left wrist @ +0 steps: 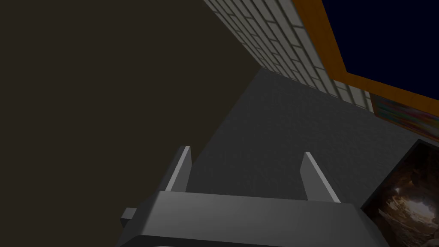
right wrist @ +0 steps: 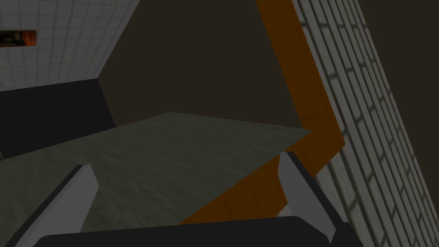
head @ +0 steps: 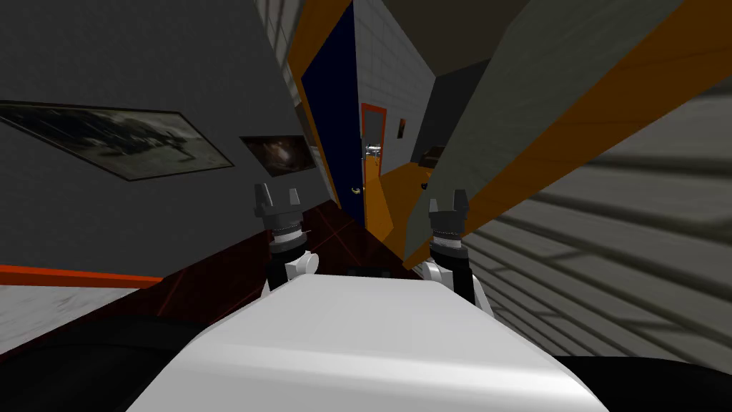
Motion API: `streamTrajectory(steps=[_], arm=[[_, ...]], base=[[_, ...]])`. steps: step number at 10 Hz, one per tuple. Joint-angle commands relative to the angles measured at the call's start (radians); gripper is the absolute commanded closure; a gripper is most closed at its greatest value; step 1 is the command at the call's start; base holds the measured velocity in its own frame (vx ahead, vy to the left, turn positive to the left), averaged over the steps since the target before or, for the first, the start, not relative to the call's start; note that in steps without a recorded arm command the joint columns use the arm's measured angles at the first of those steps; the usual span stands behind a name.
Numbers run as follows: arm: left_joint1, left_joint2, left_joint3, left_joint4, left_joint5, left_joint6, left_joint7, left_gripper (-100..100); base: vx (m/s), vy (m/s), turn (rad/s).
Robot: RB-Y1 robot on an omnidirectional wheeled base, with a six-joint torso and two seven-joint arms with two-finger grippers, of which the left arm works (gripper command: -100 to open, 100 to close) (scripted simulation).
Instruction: Push the door open
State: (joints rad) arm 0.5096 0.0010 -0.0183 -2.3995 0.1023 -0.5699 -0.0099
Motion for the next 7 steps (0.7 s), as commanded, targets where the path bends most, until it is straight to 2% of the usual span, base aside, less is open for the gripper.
streamTrajectory(steps=[1, 4, 5, 7], arm=[[-0.011, 0.007, 0.000, 0.032, -0.001, -0.004, -0.001, -100], [-0.027, 0.015, 0.001, 0.077, -0.003, -0.009, -0.003, -100], [-0.041, 0.022, 0.002, 0.116, -0.005, -0.013, -0.004, -100], [-0.056, 0.028, 0.002, 0.159, -0.007, -0.018, -0.005, -100]], base=[[0.173, 0.021, -0.094], [0.034, 0.076, -0.081], [0.046, 0.106, -0.151], [0.064, 0.120, -0.109]])
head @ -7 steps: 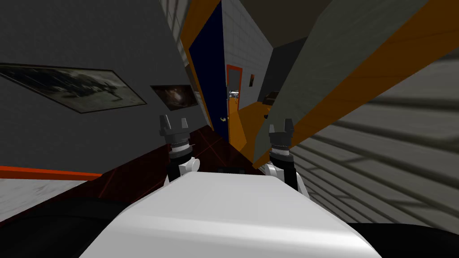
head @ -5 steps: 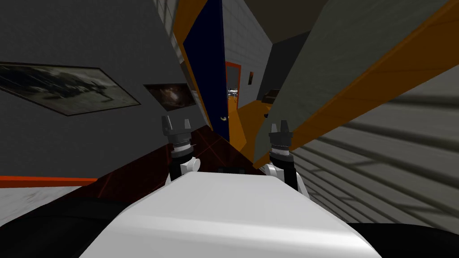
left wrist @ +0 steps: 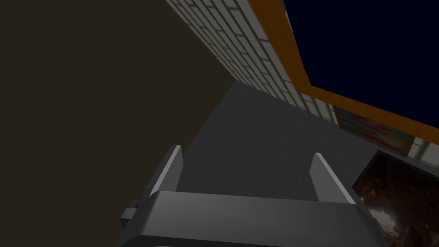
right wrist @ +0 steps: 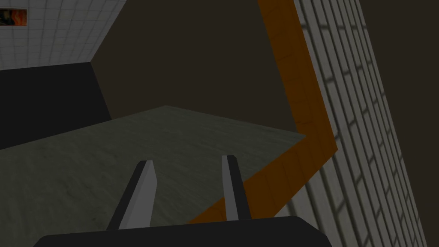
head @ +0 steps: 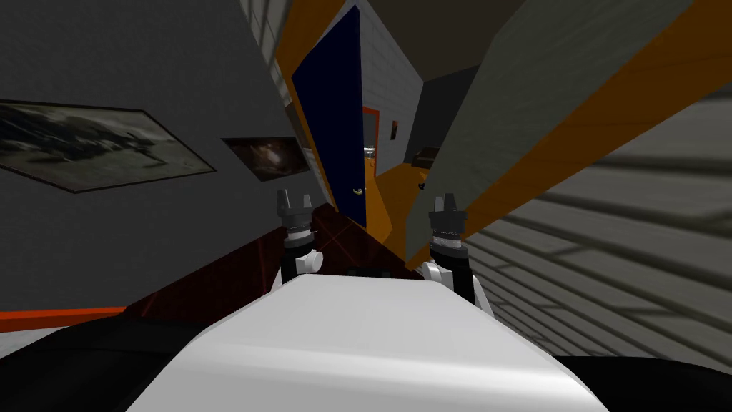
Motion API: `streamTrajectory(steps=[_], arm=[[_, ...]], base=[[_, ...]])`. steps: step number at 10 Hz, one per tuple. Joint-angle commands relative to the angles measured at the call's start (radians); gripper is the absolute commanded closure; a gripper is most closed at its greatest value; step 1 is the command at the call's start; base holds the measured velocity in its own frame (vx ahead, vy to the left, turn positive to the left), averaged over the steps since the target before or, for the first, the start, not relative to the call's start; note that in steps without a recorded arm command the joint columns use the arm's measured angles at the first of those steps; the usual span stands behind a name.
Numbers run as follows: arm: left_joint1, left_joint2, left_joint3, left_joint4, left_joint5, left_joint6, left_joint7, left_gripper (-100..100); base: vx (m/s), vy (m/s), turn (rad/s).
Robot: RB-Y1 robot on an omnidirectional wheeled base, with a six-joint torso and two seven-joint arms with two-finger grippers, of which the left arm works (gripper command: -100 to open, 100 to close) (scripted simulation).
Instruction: Push the door open
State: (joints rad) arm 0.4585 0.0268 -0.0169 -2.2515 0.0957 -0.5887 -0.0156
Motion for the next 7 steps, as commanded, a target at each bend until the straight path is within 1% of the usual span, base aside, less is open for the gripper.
streamTrajectory(steps=[1, 4, 7], arm=[[-0.013, 0.006, 0.001, 0.035, -0.001, -0.002, -0.001, -100], [-0.042, 0.015, 0.002, 0.116, -0.005, -0.011, -0.003, -100], [-0.075, 0.023, 0.004, 0.209, -0.009, -0.022, -0.007, -100]], base=[[0.089, 0.091, -0.096], [0.079, 0.090, -0.120], [0.082, 0.101, -0.135]])
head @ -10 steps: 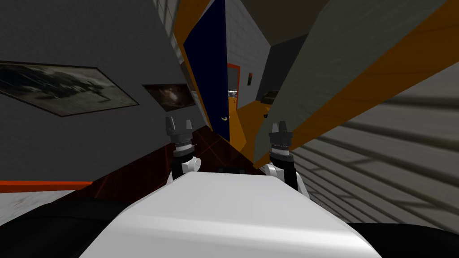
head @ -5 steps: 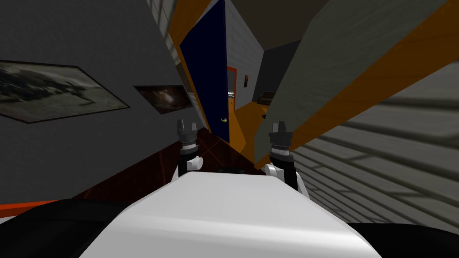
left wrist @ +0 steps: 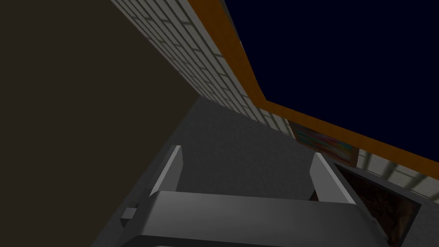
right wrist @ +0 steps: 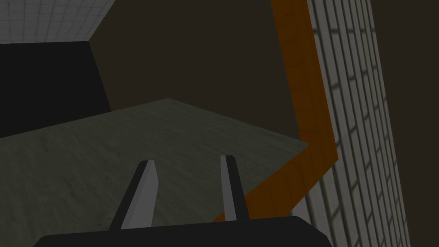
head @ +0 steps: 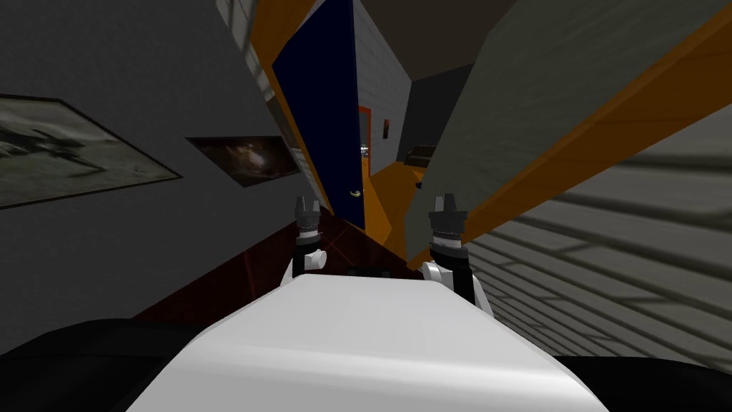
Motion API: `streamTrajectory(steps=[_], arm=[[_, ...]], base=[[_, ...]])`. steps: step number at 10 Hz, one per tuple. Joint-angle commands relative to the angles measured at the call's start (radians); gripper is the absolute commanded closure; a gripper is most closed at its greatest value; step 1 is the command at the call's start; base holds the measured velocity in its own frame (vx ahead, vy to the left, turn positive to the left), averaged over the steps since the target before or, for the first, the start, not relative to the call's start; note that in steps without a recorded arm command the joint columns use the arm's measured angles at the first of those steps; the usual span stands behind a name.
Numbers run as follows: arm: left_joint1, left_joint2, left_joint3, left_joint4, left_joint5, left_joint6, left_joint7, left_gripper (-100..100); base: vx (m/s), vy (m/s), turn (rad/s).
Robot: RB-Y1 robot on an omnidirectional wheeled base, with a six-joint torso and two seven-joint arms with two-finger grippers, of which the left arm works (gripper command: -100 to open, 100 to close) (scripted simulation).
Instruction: Push the door open
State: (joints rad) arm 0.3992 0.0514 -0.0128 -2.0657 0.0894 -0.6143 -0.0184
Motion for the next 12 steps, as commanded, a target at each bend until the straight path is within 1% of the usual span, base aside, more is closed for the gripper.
streamTrajectory(steps=[1, 2, 5, 6, 8, 9, 10, 11, 12], arm=[[-0.027, 0.001, 0.000, 0.050, -0.004, 0.000, -0.005, -100], [-0.027, 0.001, 0.000, 0.055, -0.004, 0.000, -0.005, -100], [-0.063, 0.007, 0.002, 0.152, -0.008, -0.012, -0.008, -100], [-0.063, 0.007, 0.002, 0.158, -0.008, -0.012, -0.008, -100], [-0.088, 0.011, 0.003, 0.225, -0.011, -0.020, -0.011, -100], [-0.088, 0.011, 0.003, 0.229, -0.011, -0.020, -0.011, -100], [-0.101, 0.011, 0.003, 0.266, -0.013, -0.024, -0.012, -100], [-0.114, 0.012, 0.004, 0.293, -0.014, -0.028, -0.013, -100], [-0.114, 0.012, 0.004, 0.303, -0.014, -0.028, -0.013, -100]], base=[[0.079, 0.112, -0.140], [0.046, 0.078, -0.052], [0.052, 0.089, -0.136], [0.061, 0.080, -0.058], [0.045, 0.070, -0.121], [0.040, 0.079, -0.076], [0.047, 0.071, -0.090], [0.058, 0.104, -0.143], [0.039, 0.078, -0.086]])
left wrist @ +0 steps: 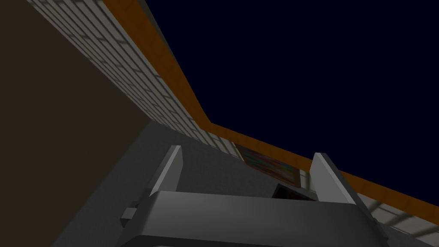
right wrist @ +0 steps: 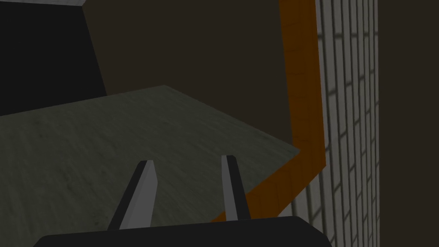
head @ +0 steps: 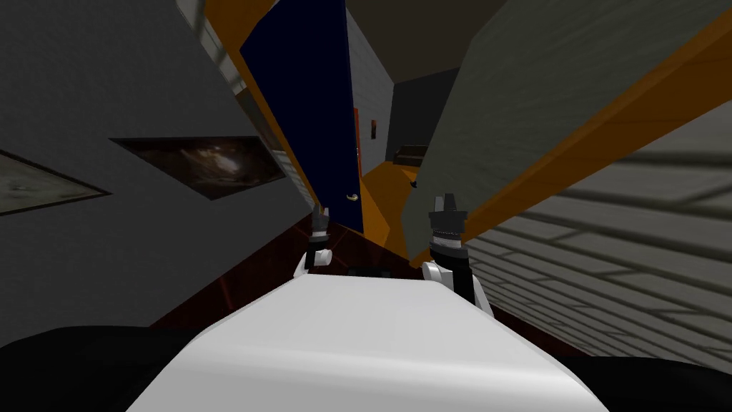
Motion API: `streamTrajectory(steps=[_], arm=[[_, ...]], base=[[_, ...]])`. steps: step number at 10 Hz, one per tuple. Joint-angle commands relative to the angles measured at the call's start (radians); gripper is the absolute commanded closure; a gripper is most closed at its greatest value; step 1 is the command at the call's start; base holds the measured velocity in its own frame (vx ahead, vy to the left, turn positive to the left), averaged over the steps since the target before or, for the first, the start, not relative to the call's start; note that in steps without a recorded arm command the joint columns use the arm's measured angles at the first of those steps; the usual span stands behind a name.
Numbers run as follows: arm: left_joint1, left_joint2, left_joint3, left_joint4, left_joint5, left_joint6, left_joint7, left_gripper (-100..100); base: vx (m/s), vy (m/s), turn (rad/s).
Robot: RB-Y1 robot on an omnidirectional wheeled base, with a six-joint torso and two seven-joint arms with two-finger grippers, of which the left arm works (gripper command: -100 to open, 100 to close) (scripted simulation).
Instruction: Push the door open
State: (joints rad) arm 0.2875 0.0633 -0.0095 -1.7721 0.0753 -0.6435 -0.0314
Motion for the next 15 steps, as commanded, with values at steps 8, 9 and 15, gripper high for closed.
streamTrajectory(steps=[8, 9, 15], arm=[[-0.083, -0.001, 0.004, 0.238, -0.010, -0.025, -0.008, -100], [-0.096, -0.002, 0.004, 0.276, -0.011, -0.030, -0.009, -100], [-0.162, -0.013, 0.007, 0.449, -0.019, -0.051, -0.016, -100]], base=[[0.045, 0.095, -0.128], [0.020, 0.063, -0.097], [0.041, 0.105, -0.141]])
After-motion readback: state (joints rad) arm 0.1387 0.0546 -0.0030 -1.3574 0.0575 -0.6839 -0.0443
